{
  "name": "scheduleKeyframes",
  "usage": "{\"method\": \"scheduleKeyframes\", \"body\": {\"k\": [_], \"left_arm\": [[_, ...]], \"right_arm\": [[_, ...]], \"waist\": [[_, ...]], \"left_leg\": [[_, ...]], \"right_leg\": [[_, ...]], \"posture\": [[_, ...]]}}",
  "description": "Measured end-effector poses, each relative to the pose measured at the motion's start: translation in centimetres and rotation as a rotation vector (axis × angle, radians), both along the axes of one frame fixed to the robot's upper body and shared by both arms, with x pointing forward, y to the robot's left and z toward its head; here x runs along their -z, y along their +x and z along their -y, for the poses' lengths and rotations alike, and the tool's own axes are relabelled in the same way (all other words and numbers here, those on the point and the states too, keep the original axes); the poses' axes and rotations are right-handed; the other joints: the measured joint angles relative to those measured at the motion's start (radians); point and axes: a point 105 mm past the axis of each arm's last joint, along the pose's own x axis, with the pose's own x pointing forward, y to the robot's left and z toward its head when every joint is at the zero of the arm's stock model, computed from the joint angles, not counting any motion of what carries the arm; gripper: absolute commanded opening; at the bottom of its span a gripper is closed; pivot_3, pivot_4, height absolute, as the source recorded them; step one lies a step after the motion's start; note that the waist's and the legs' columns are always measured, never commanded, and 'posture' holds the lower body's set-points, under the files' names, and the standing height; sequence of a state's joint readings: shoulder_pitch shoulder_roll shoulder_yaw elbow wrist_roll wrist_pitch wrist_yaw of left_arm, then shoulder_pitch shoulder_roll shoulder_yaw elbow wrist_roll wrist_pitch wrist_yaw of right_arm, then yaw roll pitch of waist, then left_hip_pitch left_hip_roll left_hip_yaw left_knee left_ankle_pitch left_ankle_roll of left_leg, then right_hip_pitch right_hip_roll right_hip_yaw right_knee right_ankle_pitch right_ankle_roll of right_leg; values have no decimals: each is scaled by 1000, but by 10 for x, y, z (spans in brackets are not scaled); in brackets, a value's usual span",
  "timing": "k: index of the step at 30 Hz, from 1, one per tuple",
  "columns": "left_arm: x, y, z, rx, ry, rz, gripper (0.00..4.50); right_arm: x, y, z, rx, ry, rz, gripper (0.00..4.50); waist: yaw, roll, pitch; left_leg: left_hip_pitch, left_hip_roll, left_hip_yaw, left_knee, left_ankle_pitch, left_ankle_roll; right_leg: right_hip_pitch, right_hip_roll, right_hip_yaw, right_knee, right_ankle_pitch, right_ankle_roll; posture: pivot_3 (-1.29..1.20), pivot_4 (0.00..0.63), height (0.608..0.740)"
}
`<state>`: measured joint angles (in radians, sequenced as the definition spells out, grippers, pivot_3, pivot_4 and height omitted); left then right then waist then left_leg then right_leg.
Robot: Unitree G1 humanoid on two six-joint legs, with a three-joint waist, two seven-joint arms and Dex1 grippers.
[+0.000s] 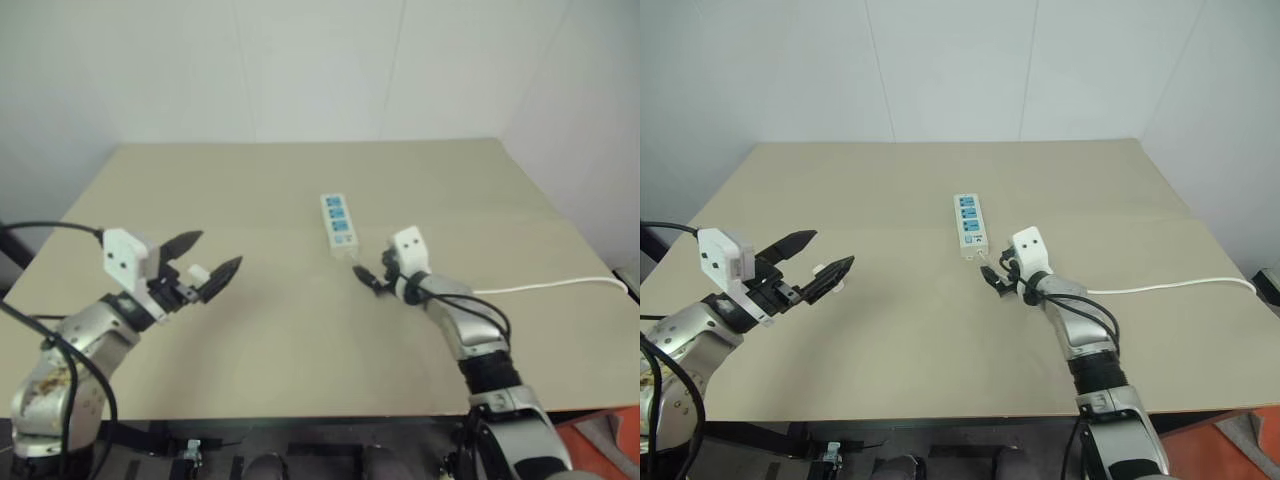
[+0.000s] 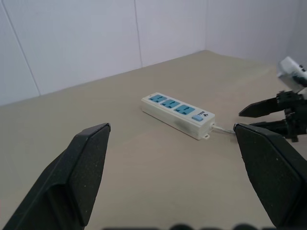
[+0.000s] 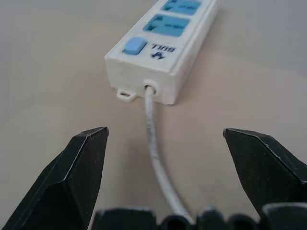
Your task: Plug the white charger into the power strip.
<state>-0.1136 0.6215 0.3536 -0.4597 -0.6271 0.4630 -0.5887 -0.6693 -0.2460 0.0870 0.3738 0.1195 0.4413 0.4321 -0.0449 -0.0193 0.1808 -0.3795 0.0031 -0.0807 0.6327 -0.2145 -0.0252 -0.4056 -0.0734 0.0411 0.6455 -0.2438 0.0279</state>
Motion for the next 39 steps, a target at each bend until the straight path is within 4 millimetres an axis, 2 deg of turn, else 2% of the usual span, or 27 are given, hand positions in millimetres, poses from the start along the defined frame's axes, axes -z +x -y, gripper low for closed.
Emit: {"method": "scheduleKeyframes", "body": {"k": [1, 4, 8, 14, 15, 16, 19, 25, 29, 33, 35, 39], "left_arm": [[0, 0, 0, -5, -1, 0, 4500], [0, 1, 0, -10, -2, 0, 4500], [0, 1, -1, -18, -4, 0, 4500], [1, 1, -2, -33, -6, -2, 4500], [1, 1, -2, -35, -6, -2, 4500], [1, 1, -2, -36, -6, -2, 4500], [1, 1, -2, -36, -7, -1, 4500], [1, 0, 0, -24, -9, 0, 4500], [1, 0, 2, -12, -8, 0, 4500], [0, -1, 2, -5, -9, 1, 4500], [-1, 0, 4, 9, -12, 4, 4500], [-2, -1, 10, 57, -21, 2, 4500]], "right_arm": [[5, 2, -5, -13, -2, -14, 4487], [8, 7, -15, -40, -10, -14, 3920], [9, 14, -24, -58, -20, -7, 2570], [9, 20, -23, -59, -53, 13, 411], [8, 19, -23, -68, -56, 15, 86], [8, 19, -23, -74, -58, 16, 15], [8, 16, -23, -99, -63, 19, 15], [9, -31, -19, -379, -33, 49, 15], [13, -65, -9, -546, -37, 33, 15], [17, -75, -2, -606, -102, 30, 15], [24, -71, 0, -599, -158, 43, 727], [21, -58, 0, -565, -186, 66, 2034]], "waist": [[0, 0, 0], [-1, 0, 0], [-3, -1, -1], [-8, -2, -1], [-10, -2, -1], [-11, -2, -1], [-13, -2, -1], [-11, -2, -1], [-11, -2, -1], [-13, -2, -1], [-12, -2, -1], [-11, -3, -1]], "left_leg": [[0, 0, 0, 0, 0, 0], [0, 0, 0, 0, 0, 0], [2, 0, 0, 0, 0, 0], [3, 1, 0, -1, 0, 0], [3, 1, 0, -1, 0, 0], [3, 1, 0, -1, 0, 0], [3, 1, 0, -1, 0, 0], [1, 0, 0, -1, 0, 0], [2, 1, 0, -1, 0, 0], [4, 1, 0, 0, 0, 0], [4, 1, 0, 0, 0, 0], [4, 1, 1, 0, 0, 0]], "right_leg": [[0, 0, 0, 0, 0, 0], [0, 0, 0, 0, 0, 0], [1, 1, 0, 1, 0, 0], [2, 1, 1, 1, 0, 0], [2, 1, 1, 1, 0, 0], [2, 1, 1, 1, 0, 0], [1, 1, 1, 1, 0, 0], [0, 0, 1, 0, 0, 0], [1, 0, 1, 1, 0, 2], [2, 1, 1, 0, -1, 4], [2, 1, 1, 0, -2, 5], [2, 1, 1, 0, -1, 3]], "posture": [[0, 150, 740], [0, 150, 740], [0, 150, 740], [0, 150, 740], [0, 150, 740], [0, 150, 740], [0, 150, 740], [0, 150, 740], [0, 150, 740], [0, 150, 740], [0, 150, 740], [0, 150, 740]]}}
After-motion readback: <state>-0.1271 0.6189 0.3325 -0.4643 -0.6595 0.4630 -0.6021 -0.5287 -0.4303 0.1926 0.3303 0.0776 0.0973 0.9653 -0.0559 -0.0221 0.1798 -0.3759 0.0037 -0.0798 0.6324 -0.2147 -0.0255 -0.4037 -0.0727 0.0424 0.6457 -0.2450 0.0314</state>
